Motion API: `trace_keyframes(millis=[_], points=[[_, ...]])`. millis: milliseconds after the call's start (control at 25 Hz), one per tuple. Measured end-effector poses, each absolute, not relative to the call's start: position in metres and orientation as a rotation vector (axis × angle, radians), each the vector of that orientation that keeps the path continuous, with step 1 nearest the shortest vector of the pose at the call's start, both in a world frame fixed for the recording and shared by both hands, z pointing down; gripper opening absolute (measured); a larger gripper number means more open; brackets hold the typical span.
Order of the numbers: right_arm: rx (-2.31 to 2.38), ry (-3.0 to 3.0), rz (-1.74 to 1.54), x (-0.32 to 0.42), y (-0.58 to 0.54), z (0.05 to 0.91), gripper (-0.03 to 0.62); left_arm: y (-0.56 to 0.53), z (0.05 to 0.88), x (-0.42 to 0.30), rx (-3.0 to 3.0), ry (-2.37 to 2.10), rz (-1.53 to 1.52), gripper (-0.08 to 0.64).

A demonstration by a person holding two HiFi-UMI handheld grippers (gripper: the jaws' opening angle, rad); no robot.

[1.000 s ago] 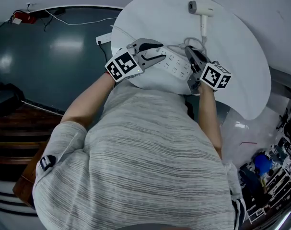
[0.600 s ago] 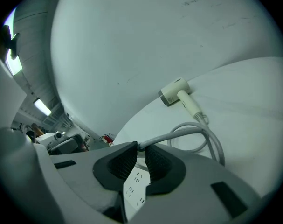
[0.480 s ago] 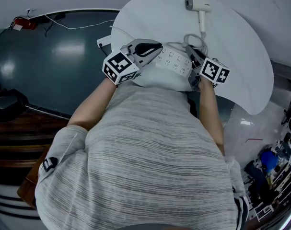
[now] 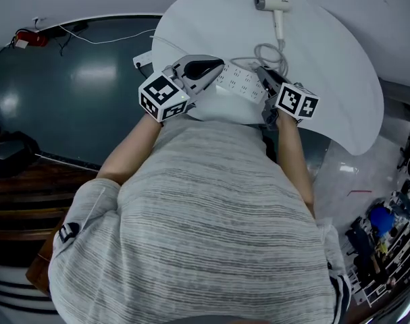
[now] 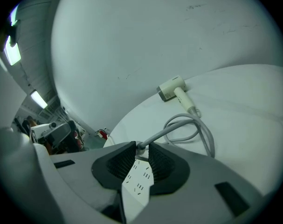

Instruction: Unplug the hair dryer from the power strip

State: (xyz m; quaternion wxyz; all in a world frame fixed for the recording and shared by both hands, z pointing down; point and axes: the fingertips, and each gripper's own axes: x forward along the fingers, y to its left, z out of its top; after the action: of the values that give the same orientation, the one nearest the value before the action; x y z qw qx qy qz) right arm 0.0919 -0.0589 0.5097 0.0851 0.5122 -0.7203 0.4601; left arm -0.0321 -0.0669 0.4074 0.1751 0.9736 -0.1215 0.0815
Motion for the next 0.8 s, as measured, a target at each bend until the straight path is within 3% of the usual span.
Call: trace_keyframes(millis=[120,400,800], points=[[1.566,-2.131,1.366,0.098,-0.050,0.506,0.127,-0.066,0.405,-0.036,2.746,-0.358,0.208,0.014],[1.648,-2.216,1.272,0.108,-0.037,0.463,0.127,-0.069,0.390,-0.038,2.746,-0.373,0.154,0.014],[1.536,-2.631,0.756,0.058,-0.035,0.370,0.124,-0.056,0.365,-0.026,2.775,-0.298,0.099,0.014]])
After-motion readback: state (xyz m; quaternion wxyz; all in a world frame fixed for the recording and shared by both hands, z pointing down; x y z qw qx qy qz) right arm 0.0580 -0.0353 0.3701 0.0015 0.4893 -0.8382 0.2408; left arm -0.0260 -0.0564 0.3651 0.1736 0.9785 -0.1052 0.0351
